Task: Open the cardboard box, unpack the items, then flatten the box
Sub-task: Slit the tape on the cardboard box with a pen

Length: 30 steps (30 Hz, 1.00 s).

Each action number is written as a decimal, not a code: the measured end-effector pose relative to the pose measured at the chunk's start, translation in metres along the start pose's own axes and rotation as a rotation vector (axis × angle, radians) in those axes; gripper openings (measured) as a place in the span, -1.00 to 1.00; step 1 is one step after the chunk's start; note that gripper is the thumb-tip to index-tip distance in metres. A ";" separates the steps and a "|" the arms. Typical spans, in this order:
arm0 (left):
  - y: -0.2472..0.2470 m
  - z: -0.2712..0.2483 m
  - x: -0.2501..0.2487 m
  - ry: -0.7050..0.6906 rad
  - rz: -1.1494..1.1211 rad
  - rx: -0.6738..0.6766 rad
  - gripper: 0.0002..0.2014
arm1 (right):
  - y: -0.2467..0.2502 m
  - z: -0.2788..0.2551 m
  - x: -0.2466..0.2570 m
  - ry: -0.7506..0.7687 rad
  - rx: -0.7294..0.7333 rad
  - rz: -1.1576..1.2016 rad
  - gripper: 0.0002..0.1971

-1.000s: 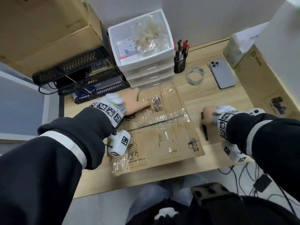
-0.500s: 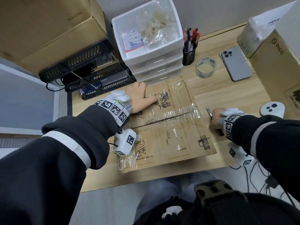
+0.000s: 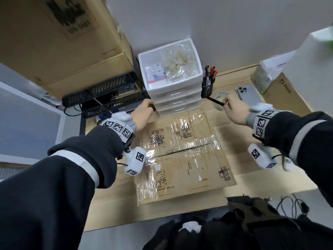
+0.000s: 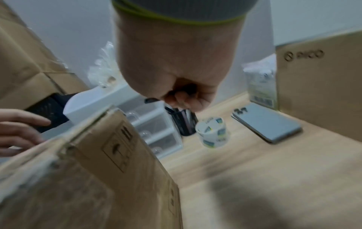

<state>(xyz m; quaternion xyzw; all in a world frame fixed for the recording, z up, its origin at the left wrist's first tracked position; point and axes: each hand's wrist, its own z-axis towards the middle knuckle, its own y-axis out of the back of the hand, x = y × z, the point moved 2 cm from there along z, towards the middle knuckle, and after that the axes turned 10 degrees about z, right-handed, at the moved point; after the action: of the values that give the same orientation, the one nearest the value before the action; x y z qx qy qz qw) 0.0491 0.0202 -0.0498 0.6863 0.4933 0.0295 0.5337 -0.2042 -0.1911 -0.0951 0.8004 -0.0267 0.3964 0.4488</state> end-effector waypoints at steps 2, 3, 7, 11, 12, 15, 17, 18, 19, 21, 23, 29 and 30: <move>0.026 -0.006 0.006 -0.026 0.070 -0.073 -0.39 | 0.011 -0.006 0.037 0.148 0.021 0.025 -0.92; 0.038 -0.010 0.009 -0.033 0.092 -0.070 -0.34 | 0.014 -0.010 0.058 0.213 0.063 0.026 -0.88; 0.064 -0.030 0.023 -0.094 0.391 0.066 -0.10 | -0.008 -0.026 0.119 0.245 0.400 -0.023 -0.74; 0.051 -0.062 0.038 -0.212 0.622 0.159 0.01 | -0.058 -0.037 0.129 -0.007 0.895 -0.019 -0.82; 0.042 -0.068 0.046 -0.246 0.656 0.175 0.06 | -0.066 -0.039 0.128 -0.013 0.950 -0.042 -0.83; 0.015 -0.079 0.076 -0.336 0.677 0.207 0.27 | -0.084 -0.043 0.130 0.033 1.018 -0.096 -0.84; 0.002 -0.085 0.084 -0.368 0.688 0.194 0.45 | -0.090 -0.041 0.130 0.010 1.083 -0.033 -0.78; -0.002 -0.087 0.085 -0.379 0.699 0.188 0.50 | -0.092 -0.040 0.129 0.009 1.099 -0.021 -0.80; -0.004 -0.089 0.085 -0.381 0.706 0.183 0.52 | -0.095 -0.039 0.128 0.017 1.105 -0.020 -0.81; -0.005 -0.092 0.084 -0.388 0.699 0.168 0.54 | -0.098 -0.037 0.127 0.033 1.099 -0.027 -0.81; -0.004 -0.092 0.083 -0.391 0.689 0.163 0.55 | -0.099 -0.036 0.125 0.033 1.098 -0.009 -0.80; -0.007 -0.088 0.088 -0.379 0.672 0.154 0.57 | -0.100 -0.037 0.124 0.036 1.067 0.012 -0.76; -0.008 -0.087 0.090 -0.378 0.670 0.153 0.57 | -0.100 -0.038 0.124 0.033 1.065 0.017 -0.77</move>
<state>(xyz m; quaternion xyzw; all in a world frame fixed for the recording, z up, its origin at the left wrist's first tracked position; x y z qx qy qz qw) 0.0404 0.1444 -0.0623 0.8404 0.1355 0.0384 0.5233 -0.1027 -0.0650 -0.0726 0.9108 0.1790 0.3713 -0.0227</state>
